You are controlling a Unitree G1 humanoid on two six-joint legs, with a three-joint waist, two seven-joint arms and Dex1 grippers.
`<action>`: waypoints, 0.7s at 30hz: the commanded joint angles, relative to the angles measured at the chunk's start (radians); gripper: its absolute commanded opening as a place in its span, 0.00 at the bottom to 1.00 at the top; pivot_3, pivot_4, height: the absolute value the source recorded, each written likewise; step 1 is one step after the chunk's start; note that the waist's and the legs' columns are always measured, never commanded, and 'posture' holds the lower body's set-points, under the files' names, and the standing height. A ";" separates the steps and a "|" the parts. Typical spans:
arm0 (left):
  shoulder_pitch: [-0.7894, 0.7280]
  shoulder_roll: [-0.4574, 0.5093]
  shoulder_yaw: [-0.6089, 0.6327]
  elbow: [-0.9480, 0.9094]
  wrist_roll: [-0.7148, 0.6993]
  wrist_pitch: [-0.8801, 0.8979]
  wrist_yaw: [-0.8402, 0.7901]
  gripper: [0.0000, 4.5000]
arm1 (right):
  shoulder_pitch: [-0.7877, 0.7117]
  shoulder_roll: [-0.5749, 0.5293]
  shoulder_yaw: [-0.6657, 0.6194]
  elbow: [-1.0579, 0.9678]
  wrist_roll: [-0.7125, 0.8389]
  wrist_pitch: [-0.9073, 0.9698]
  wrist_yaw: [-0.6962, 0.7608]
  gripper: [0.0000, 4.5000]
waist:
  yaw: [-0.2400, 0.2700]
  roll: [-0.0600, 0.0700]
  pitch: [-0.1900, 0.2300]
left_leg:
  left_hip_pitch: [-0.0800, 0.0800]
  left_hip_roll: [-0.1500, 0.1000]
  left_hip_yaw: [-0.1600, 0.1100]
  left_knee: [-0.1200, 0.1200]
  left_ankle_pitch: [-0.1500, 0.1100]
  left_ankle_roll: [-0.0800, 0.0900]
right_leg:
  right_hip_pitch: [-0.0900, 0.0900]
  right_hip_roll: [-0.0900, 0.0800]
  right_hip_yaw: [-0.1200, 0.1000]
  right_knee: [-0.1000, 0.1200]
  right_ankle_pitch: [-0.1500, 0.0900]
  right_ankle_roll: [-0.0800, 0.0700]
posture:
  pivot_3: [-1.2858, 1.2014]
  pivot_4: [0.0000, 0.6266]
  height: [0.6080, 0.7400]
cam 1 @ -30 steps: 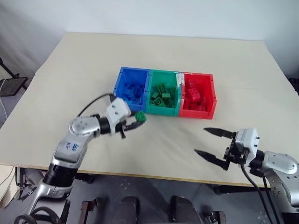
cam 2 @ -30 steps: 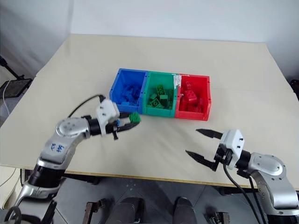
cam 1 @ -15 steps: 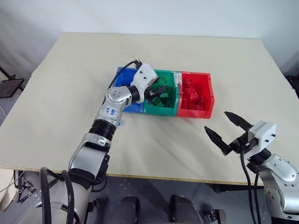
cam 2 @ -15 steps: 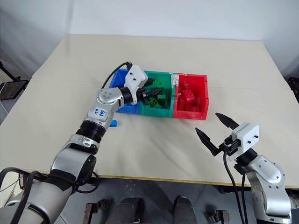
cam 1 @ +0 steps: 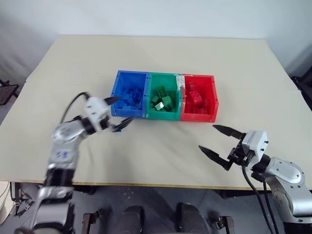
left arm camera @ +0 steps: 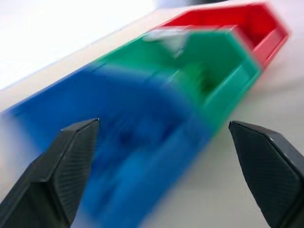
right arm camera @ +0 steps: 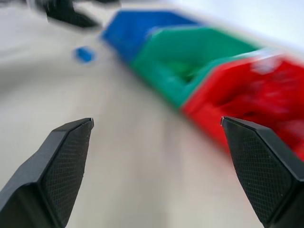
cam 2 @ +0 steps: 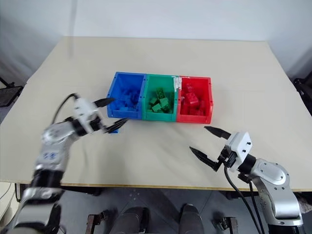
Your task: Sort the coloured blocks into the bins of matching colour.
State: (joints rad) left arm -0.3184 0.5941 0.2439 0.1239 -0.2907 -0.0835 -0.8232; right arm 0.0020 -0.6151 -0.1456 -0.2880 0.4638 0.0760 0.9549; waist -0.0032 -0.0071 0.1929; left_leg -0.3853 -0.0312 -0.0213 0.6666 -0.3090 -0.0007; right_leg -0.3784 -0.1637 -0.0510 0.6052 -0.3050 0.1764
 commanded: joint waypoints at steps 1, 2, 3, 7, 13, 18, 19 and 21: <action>0.202 0.043 0.160 -0.136 -0.089 0.050 0.005 1.00 | -0.062 -0.022 0.042 0.014 0.025 0.012 0.075 1.00 | 0.001 0.000 0.000 | 0.001 0.001 -0.001 0.000 0.000 0.000 | 0.000 -0.001 0.000 0.000 0.000 0.000 | 0.52 0.24 1.00; 0.267 0.042 0.188 -0.151 -0.096 0.061 0.012 1.00 | -0.083 -0.020 0.055 0.027 0.024 0.013 0.089 1.00 | 0.002 0.000 0.000 | 0.001 0.002 -0.002 0.000 0.000 0.000 | 0.001 -0.001 0.001 0.000 0.000 0.000 | 0.52 0.24 1.00; 0.311 0.041 0.205 -0.164 -0.101 0.070 0.019 1.00 | -0.097 -0.017 0.064 0.037 0.023 0.014 0.099 1.00 | 0.005 0.000 0.000 | 0.001 0.002 -0.002 0.000 0.000 0.000 | 0.001 -0.001 0.001 0.000 0.000 0.000 | 0.52 0.24 1.00; 0.390 0.038 0.212 -0.207 -0.113 0.115 0.043 1.00 | -0.143 -0.019 0.102 0.072 -0.005 0.007 0.131 1.00 | 0.031 0.000 0.000 | 0.001 0.001 -0.002 0.000 -0.001 0.000 | 0.002 -0.001 -0.001 -0.001 0.000 0.000 | 0.52 0.24 1.00; 0.233 0.056 0.046 -0.167 -0.055 0.153 0.010 1.00 | -0.160 -0.038 0.084 0.080 -0.002 0.024 0.135 1.00 | 0.029 0.000 0.000 | 0.000 -0.004 -0.001 0.001 -0.001 0.000 | 0.002 -0.001 -0.002 0.000 0.001 -0.001 | 0.52 0.24 1.00; 0.050 0.100 -0.078 0.035 0.020 0.162 -0.067 1.00 | -0.151 -0.052 0.066 0.058 0.000 0.040 0.115 1.00 | 0.013 0.000 0.000 | 0.000 -0.003 0.001 0.000 -0.001 0.000 | 0.000 0.001 -0.001 0.001 0.001 -0.001 | 0.52 0.24 1.00; 0.011 0.114 -0.109 0.089 0.042 0.152 -0.097 1.00 | -0.145 -0.054 0.062 0.050 0.001 0.043 0.109 1.00 | 0.010 0.000 0.000 | 0.000 -0.002 0.002 0.000 -0.001 0.000 | 0.000 0.001 -0.002 0.001 0.001 -0.001 | 0.52 0.24 1.00; -0.081 0.120 -0.152 0.210 0.058 0.140 -0.163 1.00 | -0.132 -0.055 0.056 0.031 0.002 0.050 0.095 1.00 | 0.007 0.000 0.000 | 0.000 -0.002 0.002 0.000 -0.001 0.000 | 0.000 0.001 -0.002 0.001 0.001 -0.001 | 0.52 0.24 1.00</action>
State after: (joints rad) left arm -0.3703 0.6952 0.1067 0.2836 -0.2473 0.0740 -0.9438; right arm -0.1346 -0.6587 -0.0599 -0.2083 0.4516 0.1227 1.0622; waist 0.0041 -0.0074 0.1928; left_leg -0.3850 -0.0333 -0.0191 0.6664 -0.3096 -0.0011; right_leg -0.3788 -0.1626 -0.0527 0.6064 -0.3044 0.1752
